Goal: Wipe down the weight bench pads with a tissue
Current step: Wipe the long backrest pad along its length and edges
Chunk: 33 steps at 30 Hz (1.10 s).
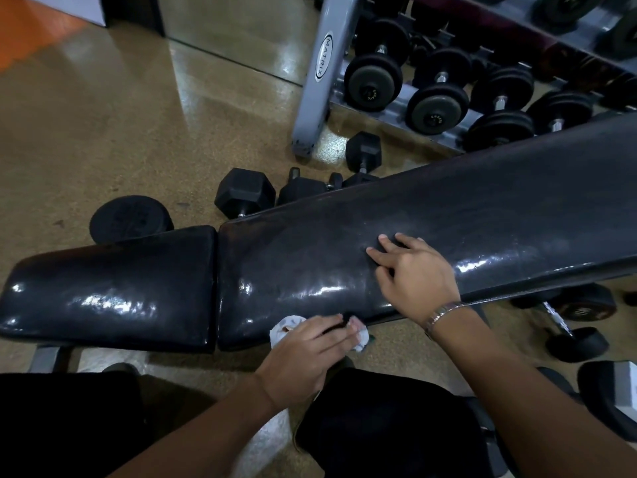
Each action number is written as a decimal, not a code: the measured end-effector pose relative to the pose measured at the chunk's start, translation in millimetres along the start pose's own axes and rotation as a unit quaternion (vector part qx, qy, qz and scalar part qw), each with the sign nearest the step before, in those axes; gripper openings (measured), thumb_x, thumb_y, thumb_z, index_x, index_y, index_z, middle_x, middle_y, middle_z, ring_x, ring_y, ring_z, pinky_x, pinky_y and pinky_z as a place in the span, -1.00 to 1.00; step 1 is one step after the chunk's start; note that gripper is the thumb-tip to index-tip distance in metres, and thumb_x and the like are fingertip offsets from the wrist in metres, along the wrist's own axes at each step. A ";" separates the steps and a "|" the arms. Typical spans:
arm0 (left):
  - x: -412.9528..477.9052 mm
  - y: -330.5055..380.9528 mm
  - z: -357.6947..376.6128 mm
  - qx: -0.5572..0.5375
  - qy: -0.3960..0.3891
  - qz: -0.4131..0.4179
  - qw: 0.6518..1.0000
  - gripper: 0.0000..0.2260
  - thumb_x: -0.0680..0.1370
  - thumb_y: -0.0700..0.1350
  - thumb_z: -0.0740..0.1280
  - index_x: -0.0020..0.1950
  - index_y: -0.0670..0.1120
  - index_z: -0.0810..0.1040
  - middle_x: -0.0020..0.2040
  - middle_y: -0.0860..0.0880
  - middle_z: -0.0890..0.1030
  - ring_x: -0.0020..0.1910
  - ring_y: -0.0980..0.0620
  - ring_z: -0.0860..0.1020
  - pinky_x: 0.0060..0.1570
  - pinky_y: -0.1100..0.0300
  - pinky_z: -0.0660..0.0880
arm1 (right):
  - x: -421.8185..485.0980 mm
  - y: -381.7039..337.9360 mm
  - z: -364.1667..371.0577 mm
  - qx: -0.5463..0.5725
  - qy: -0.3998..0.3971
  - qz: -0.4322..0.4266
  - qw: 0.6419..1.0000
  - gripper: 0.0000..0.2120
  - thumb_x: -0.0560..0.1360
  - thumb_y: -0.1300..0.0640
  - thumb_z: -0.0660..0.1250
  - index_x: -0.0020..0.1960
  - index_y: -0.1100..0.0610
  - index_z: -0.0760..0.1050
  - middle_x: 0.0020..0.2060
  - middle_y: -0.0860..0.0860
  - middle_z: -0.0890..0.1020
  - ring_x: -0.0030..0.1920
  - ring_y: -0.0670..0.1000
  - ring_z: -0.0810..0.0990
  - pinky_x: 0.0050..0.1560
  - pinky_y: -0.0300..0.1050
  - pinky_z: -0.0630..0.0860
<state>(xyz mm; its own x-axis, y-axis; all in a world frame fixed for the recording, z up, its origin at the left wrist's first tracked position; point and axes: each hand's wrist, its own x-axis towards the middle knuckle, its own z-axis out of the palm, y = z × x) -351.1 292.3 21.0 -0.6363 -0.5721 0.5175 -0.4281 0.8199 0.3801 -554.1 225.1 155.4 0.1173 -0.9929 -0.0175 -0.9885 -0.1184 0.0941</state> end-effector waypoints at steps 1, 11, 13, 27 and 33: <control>-2.5 0.8 2.4 -0.005 -0.010 0.013 1.000 -0.66 0.65 -0.26 0.19 0.39 -0.11 0.56 0.40 0.02 0.55 0.35 -0.05 0.50 0.29 0.02 0.49 | 0.1 0.5 0.3 0.000 0.002 0.001 1.000 -0.64 0.53 0.02 0.23 0.30 -0.08 0.56 0.35 -0.04 0.52 0.43 0.05 0.39 0.47 0.04 0.27; 49.3 -31.2 -37.7 -0.055 0.146 -0.124 0.980 -0.58 0.57 -0.45 0.16 0.36 -0.19 0.57 0.39 -0.06 0.56 0.34 -0.10 0.52 0.37 0.00 0.40 | -1.1 2.2 5.5 0.007 0.035 0.001 0.999 -0.58 0.46 -0.02 0.13 0.22 -0.07 0.62 0.27 -0.03 0.59 0.36 0.07 0.48 0.42 0.06 0.35; 70.1 -62.0 -41.5 -0.049 0.167 -0.161 0.972 -0.59 0.59 -0.44 0.21 0.38 -0.18 0.55 0.40 -0.05 0.55 0.35 -0.10 0.51 0.37 0.00 0.39 | -1.5 2.4 6.5 0.002 0.035 0.000 0.999 -0.57 0.47 -0.03 0.11 0.23 -0.09 0.61 0.28 -0.05 0.58 0.37 0.06 0.47 0.42 0.05 0.35; 195.5 -146.5 -24.4 -0.047 0.073 -0.239 0.967 -0.64 0.59 -0.23 0.19 0.33 -0.08 0.60 0.25 -0.05 0.66 0.25 -0.07 0.57 0.30 0.04 0.48 | -1.4 6.1 10.8 0.012 0.068 -0.013 0.998 -0.55 0.47 -0.04 0.07 0.19 -0.09 0.63 0.24 -0.03 0.61 0.34 0.06 0.50 0.38 0.07 0.39; 196.9 -137.9 -24.2 -0.083 0.061 -0.289 0.952 -0.70 0.58 -0.15 0.25 0.25 -0.07 0.65 0.20 -0.07 0.68 0.23 -0.07 0.60 0.26 0.00 0.51 | -1.2 6.1 8.7 0.000 0.070 -0.018 0.997 -0.56 0.45 -0.04 0.08 0.16 -0.09 0.65 0.20 -0.04 0.64 0.27 0.05 0.51 0.25 0.04 0.41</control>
<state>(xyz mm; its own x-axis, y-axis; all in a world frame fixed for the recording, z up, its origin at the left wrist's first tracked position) -401.8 66.2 89.0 -0.2412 -0.9333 0.2659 -0.5700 0.3581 0.7396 -561.1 225.6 147.4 0.1641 -0.9794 0.1179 -0.9835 -0.1531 0.0968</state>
